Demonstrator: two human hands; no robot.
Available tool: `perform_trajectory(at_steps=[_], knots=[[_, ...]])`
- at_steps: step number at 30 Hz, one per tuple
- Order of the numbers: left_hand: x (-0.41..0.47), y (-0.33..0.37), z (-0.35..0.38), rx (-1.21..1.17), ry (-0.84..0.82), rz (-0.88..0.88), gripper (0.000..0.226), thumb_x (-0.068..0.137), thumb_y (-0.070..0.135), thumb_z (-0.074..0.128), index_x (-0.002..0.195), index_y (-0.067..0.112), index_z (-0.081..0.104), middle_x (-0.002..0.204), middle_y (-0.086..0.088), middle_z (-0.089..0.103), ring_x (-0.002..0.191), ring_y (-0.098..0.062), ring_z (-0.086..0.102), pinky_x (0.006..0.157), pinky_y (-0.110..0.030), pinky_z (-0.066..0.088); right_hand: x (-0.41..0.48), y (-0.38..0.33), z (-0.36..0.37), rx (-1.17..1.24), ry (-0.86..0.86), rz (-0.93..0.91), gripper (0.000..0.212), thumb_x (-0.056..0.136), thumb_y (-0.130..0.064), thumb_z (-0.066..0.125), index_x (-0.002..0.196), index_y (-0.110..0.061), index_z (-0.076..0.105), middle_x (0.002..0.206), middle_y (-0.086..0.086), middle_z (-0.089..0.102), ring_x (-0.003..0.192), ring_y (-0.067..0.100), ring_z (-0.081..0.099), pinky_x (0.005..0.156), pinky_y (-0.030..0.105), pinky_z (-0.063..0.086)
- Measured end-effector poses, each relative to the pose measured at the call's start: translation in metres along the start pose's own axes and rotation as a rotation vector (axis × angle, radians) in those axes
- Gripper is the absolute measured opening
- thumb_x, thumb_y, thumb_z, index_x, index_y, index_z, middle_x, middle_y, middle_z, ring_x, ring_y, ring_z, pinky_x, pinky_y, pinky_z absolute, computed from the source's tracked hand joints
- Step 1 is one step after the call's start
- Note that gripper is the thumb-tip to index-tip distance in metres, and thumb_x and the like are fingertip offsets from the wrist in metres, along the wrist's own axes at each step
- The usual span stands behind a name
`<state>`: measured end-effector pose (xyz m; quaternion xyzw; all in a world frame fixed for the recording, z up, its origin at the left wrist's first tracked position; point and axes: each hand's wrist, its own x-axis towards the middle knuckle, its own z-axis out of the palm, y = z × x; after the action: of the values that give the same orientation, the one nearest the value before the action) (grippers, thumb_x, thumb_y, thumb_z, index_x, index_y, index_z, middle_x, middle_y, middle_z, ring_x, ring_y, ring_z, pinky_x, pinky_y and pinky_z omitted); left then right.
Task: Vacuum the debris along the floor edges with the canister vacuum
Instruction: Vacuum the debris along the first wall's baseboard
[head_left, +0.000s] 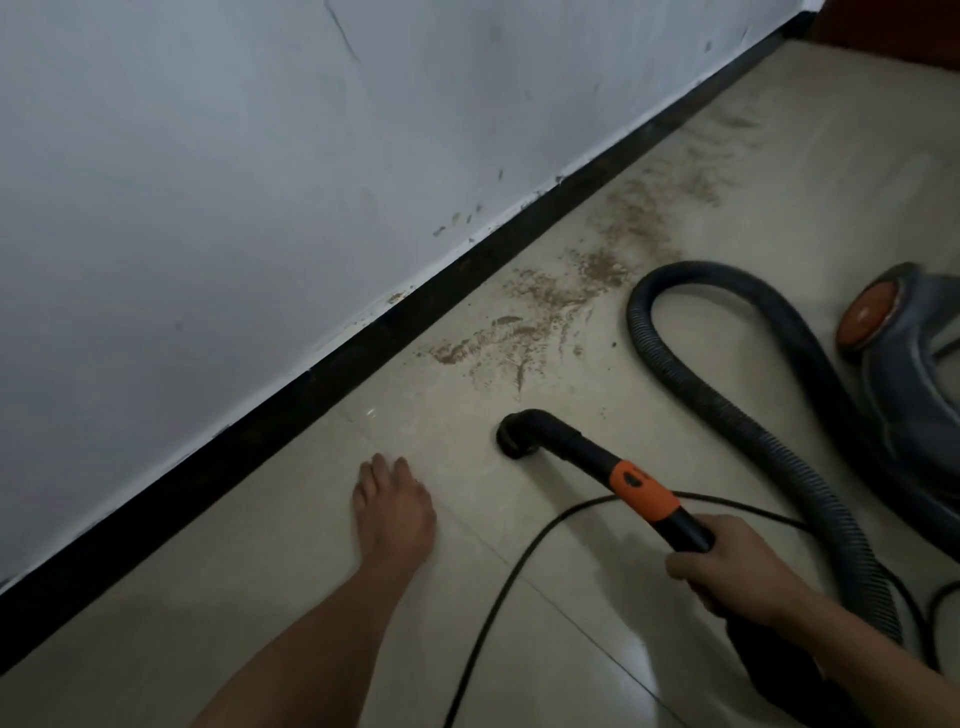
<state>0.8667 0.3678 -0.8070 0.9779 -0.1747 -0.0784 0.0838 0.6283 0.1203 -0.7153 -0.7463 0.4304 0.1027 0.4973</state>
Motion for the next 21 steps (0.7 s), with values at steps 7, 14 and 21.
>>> perform_trajectory(at_steps=[7,14,21], knots=[[-0.004,-0.002,0.009,0.065,0.046,0.038,0.051,0.101,0.030,0.033,0.147,0.007,0.034,0.153,-0.022,0.029,0.142,-0.035,0.024,0.114,-0.043,0.019,0.004,0.011,0.016,-0.088,0.176,-0.113,0.018,0.075,-0.010,0.073,0.084,-0.019,0.060,0.058,0.005,0.061,0.041,0.018,0.058,0.043,0.031,0.049],[-0.004,-0.007,0.017,0.083,0.051,0.031,0.052,0.100,0.031,0.035,0.147,0.008,0.035,0.153,-0.021,0.030,0.143,-0.034,0.025,0.115,-0.043,0.021,0.030,-0.009,0.012,0.061,0.201,-0.094,0.016,0.077,-0.003,0.070,0.084,-0.005,0.056,0.051,0.007,0.053,0.038,0.020,0.049,0.041,0.031,0.042],[-0.004,-0.008,0.022,0.038,0.091,0.034,0.051,0.099,0.029,0.035,0.145,0.008,0.041,0.151,-0.021,0.035,0.141,-0.035,0.029,0.114,-0.045,0.025,0.053,-0.029,0.033,0.058,0.252,-0.121,0.015,0.077,-0.008,0.070,0.083,-0.008,0.056,0.056,0.010,0.055,0.040,0.021,0.051,0.043,0.031,0.044]])
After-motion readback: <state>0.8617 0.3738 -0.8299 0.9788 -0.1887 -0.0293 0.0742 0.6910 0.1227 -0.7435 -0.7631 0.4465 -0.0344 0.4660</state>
